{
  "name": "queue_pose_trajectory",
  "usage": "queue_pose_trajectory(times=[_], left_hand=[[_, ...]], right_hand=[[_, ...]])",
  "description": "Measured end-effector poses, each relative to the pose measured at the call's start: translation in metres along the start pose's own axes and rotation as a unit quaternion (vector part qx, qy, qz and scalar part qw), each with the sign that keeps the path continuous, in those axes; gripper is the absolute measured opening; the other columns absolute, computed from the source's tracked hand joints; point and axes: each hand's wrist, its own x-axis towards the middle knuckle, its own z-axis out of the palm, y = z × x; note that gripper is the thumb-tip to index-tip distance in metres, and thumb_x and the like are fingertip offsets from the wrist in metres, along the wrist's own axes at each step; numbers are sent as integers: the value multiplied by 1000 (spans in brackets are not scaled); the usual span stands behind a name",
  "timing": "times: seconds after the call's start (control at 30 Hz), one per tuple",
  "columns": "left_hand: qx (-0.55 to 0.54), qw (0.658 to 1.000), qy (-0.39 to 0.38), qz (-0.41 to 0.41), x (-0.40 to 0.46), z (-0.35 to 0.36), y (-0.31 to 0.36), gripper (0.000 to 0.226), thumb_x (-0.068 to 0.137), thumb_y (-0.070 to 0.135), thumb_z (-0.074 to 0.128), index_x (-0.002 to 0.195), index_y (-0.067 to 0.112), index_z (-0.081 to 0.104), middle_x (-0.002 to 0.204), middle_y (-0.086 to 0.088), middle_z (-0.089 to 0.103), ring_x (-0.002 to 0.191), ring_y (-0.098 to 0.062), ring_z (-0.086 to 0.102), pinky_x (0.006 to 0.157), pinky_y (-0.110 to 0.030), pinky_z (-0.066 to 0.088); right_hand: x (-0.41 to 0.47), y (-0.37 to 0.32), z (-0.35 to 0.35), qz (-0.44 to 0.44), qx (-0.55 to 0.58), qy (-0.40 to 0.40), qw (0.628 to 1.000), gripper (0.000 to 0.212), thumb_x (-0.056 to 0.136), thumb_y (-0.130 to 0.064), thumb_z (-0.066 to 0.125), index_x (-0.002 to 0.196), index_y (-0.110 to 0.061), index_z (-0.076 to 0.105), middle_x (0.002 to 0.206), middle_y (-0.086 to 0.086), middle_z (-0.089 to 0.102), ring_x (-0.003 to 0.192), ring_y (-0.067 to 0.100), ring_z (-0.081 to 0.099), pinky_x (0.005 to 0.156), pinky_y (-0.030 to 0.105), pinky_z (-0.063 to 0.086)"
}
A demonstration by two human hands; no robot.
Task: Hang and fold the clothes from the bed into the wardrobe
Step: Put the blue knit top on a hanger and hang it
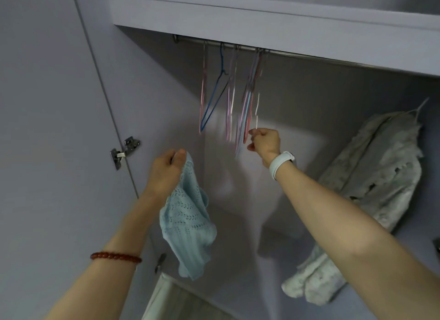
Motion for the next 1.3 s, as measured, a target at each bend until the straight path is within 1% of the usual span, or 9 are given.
queue_pose_trajectory(times=[0.07,0.2,0.33,0.5,0.63,0.93,1.03,1.17,1.3], left_hand=[[-2,1000,-6,-6,-3,-3,-2,33,98,21,44,67,14,36,60,1,26,54,-12,25,47,-19,24],[7,999,-26,-19,-11,-6,-3,32,98,22,44,68,13,36,61,0,27,55,-13,26,51,-24,24],[10,998,-54,-33,-21,-4,-8,34,97,21,46,66,14,35,60,-1,26,54,-13,25,41,-15,23],[29,990,-125,-55,-46,8,-20,25,94,20,51,73,7,48,66,-8,37,60,-17,34,58,-27,31],[24,982,-162,-99,-69,27,-32,10,93,19,55,90,10,60,79,-3,57,75,-16,51,68,-26,41],[26,944,-315,-92,-115,95,-57,17,95,32,51,100,18,61,93,0,53,87,-13,47,80,-22,35],[22,951,-300,-74,-125,105,-56,21,98,16,44,97,8,63,90,-2,55,79,-12,48,67,-14,36],[55,947,-317,13,-143,102,-56,21,99,9,40,83,10,54,69,3,49,60,-8,39,54,-12,33],[113,924,-355,86,-154,89,-58,24,97,22,41,82,9,55,69,1,50,61,-17,44,63,-23,36]], right_hand=[[1,-2,-1,6,33,46,998,25,89,3,43,93,-3,67,90,8,57,39,11,55,74,37,57],[-7,-2,-15,-3,39,101,994,25,90,-1,45,102,0,68,93,5,58,42,11,57,65,27,56],[-32,9,-33,-26,37,104,994,23,91,-2,44,93,-5,67,72,0,54,43,10,57,78,36,56],[-99,51,-50,-7,113,85,990,22,93,6,40,88,-3,60,66,4,44,36,1,51,49,15,52],[-166,106,-61,40,95,68,992,37,94,9,32,67,-10,47,67,7,47,41,0,52,46,15,50],[-273,158,-90,152,142,-34,978,21,97,2,36,84,-4,52,70,7,54,47,4,56,48,18,49],[-288,160,-104,178,132,-86,971,21,97,2,36,84,-3,52,68,2,61,51,4,59,51,18,50],[-289,155,-122,172,69,-133,974,26,93,4,45,104,-17,55,102,3,62,82,5,61,71,17,52],[-266,128,-123,162,237,-85,954,38,86,-11,54,118,-29,44,98,0,70,88,14,66,73,25,51]])
